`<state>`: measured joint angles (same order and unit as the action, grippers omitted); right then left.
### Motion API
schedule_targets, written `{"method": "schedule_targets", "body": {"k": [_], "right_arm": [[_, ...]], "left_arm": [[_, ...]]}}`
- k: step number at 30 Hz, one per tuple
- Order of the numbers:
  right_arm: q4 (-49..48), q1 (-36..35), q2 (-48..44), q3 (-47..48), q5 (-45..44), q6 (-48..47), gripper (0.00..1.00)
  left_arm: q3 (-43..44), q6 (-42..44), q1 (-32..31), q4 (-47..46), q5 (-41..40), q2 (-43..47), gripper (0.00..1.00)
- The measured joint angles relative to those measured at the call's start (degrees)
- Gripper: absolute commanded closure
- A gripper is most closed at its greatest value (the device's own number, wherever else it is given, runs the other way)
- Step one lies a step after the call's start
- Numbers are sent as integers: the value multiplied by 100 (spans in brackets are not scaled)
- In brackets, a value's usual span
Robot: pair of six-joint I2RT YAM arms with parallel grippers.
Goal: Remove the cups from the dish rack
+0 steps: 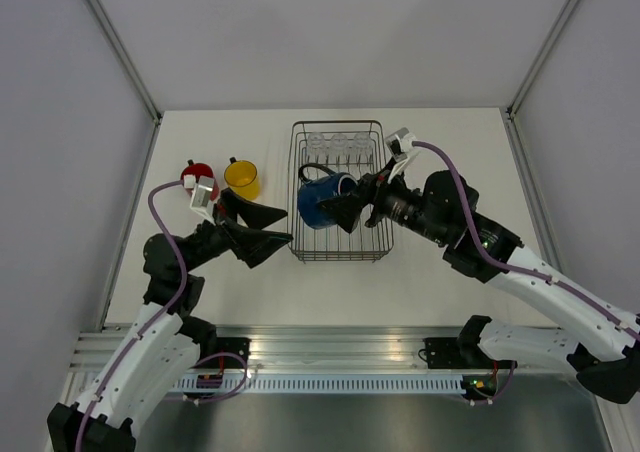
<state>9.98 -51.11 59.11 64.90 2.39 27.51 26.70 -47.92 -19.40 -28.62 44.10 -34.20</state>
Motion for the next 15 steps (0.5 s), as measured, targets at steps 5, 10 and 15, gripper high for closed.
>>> {"method": "schedule_targets", "body": {"k": [5, 10, 15], "right_arm": [[-647, 0, -114, -273, 431, 468, 99], [-1154, 0, -111, -470, 752, 776, 100], [-1810, 0, -85, -717, 1023, 1106, 99]], "left_arm": [[-118, -595, -210, -1475, 83, -330, 2], [-155, -890, -664, -2597, 92, -605, 10], [-197, -863, -1169, -3136, -129, -610, 37]]}}
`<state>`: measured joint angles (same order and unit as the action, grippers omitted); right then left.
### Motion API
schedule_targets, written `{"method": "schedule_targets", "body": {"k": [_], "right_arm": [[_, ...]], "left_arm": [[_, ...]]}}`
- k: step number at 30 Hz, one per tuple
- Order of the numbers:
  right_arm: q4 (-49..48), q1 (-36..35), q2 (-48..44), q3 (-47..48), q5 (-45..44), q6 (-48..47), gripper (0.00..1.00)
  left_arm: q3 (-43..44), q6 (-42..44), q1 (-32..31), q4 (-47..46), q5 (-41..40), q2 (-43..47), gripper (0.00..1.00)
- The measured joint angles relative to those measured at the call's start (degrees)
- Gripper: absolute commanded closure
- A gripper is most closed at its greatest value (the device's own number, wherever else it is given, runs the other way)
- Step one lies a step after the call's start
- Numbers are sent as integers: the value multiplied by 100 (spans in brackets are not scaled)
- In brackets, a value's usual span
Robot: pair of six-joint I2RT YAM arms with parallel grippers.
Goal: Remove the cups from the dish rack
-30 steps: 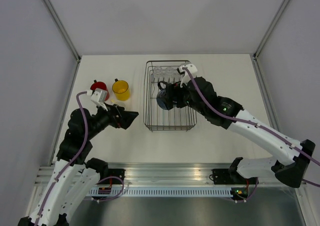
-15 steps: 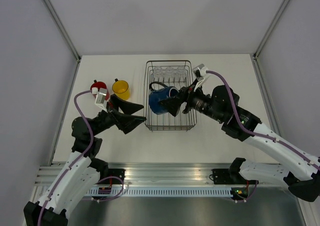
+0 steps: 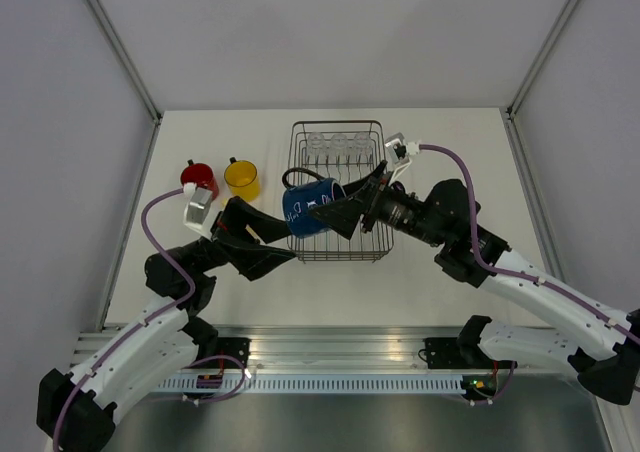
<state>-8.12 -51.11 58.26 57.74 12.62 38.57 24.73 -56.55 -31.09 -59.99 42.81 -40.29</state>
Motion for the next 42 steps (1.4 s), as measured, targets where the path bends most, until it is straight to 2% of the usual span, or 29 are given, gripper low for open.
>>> {"method": "schedule_targets", "body": {"k": [4, 12, 21, 27, 29, 30, 31, 32, 35, 36, 38, 39, 40, 42], "right_arm": [[-330, 0, 9, -162, 144, 249, 100], [-1038, -33, 57, -544, 365, 807, 100], [-1244, -291, 203, -590, 350, 968, 100], [-1246, -387, 348, -590, 273, 964, 99], [-1246, -400, 365, -590, 205, 953, 100], [-1252, -400, 363, -590, 160, 935, 100], [-1290, -400, 363, -590, 127, 894, 99], [-1342, -389, 361, -584, 111, 756, 99], [-1421, -385, 358, -584, 81, 662, 75], [-1429, -385, 352, -584, 83, 660, 55], [-1414, -391, 345, -584, 85, 647, 33], [-1403, -398, 341, -586, 83, 638, 7], [-1386, -409, 330, -586, 81, 632, 2], [-1322, -439, 299, -586, 42, 588, 2]], "left_arm": [[-59, 103, -72, -146, -229, 96, 50], [-70, 341, -92, -144, -378, 133, 51], [-68, 518, -127, -107, -380, 79, 52], [-59, 638, -155, 28, -382, 26, 67], [-50, 671, -155, 94, -382, 31, 76], [-37, 686, -162, 127, -378, 31, 93], [-22, 660, -168, 168, -367, 31, 98], [-2, 643, -175, 262, -426, 44, 98], [87, 662, -177, 442, -452, 70, 98], [96, 680, -179, 470, -455, 85, 98], [105, 715, -181, 577, -457, 142, 98], [105, 741, -186, 647, -459, 181, 98], [105, 761, -190, 684, -459, 208, 98], [105, 837, -212, 809, -452, 299, 98]]}}
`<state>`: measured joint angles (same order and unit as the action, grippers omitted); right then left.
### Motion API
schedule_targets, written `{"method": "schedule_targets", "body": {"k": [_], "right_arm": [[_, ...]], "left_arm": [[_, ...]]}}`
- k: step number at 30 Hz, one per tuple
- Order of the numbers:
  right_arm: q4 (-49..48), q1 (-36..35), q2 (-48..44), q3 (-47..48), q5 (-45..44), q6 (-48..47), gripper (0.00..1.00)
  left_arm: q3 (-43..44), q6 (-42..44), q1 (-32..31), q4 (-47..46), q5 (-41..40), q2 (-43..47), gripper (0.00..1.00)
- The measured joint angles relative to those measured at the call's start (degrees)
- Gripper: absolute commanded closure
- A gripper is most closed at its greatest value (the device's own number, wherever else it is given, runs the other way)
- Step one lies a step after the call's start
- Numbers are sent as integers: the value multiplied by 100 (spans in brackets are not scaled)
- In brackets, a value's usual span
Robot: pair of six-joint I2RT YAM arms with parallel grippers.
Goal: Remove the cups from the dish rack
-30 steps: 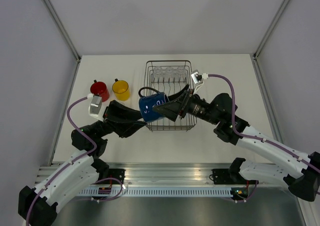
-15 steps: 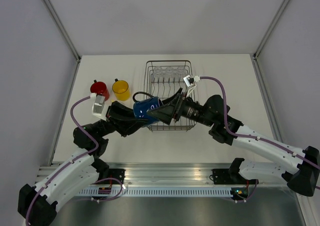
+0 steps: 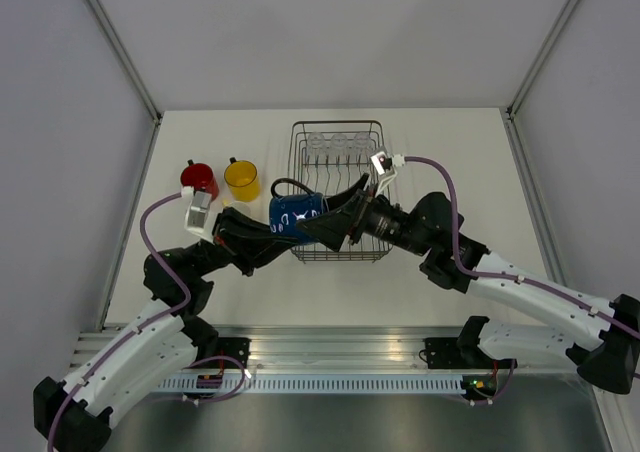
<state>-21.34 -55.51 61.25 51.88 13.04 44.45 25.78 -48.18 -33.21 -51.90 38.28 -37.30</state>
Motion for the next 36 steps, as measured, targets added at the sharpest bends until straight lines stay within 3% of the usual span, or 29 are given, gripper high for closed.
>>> {"method": "schedule_targets", "body": {"k": [14, 17, 23, 30, 32, 36], "right_arm": [[1097, 205, -822, 0, -1152, -776, 2], [1421, 245, -988, 0, -1478, -994, 2], [2011, 249, -1305, 2, -2061, -1379, 2], [2468, 254, -1484, 2, -2358, -1663, 2], [2570, 254, -1488, 2, -2376, -1703, 2], [2702, 254, -1497, 2, -2389, -1757, 2]], "left_arm": [[17, 782, 13, 1552, -743, 664, 98], [271, 1095, 11, 2608, -1377, 798, 98], [1322, 1716, 15, 5001, -3390, 678, 98], [2793, 1958, 96, 7460, -5587, -525, 98], [3047, 1956, 302, 7954, -5932, -966, 98], [3121, 1956, 1156, 8721, -5847, -1480, 98]]}}
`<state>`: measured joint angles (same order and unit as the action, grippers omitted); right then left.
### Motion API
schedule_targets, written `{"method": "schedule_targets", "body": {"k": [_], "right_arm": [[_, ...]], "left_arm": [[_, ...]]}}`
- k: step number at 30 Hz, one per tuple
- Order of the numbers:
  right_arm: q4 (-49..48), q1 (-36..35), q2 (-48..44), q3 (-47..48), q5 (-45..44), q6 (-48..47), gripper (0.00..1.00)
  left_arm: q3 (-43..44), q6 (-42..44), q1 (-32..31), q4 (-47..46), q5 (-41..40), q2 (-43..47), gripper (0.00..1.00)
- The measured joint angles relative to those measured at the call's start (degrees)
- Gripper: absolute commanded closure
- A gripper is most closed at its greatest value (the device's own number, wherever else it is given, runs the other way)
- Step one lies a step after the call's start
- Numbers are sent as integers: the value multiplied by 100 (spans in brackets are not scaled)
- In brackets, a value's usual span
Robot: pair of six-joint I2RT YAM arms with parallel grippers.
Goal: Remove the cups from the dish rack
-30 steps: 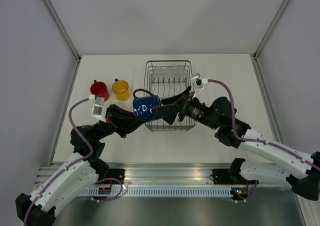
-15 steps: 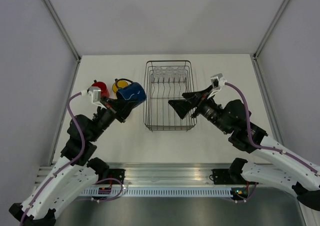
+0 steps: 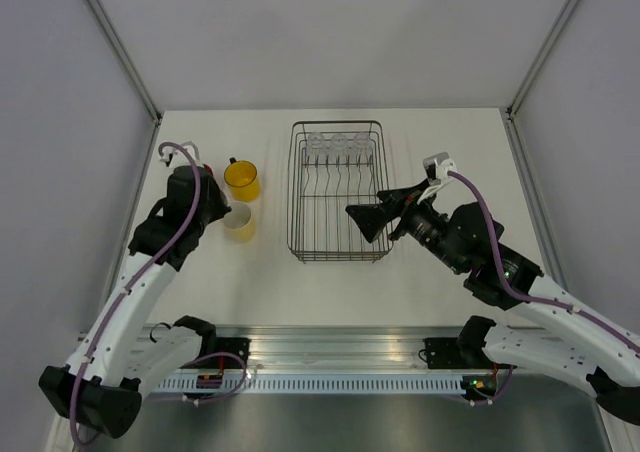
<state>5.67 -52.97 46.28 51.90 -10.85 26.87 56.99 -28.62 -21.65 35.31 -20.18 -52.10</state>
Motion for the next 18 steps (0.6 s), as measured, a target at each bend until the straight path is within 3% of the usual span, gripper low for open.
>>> {"method": "schedule_targets", "body": {"k": [5, 18], "right_arm": [[149, 0, -48, 0, 26, -98, 2], [334, 2, -262, 0, 339, -520, 2]], "left_arm": [[162, 221, 1141, 616, 442, -518, 98], [649, 1222, 2085, 1056, 1794, -1823, 98]]}}
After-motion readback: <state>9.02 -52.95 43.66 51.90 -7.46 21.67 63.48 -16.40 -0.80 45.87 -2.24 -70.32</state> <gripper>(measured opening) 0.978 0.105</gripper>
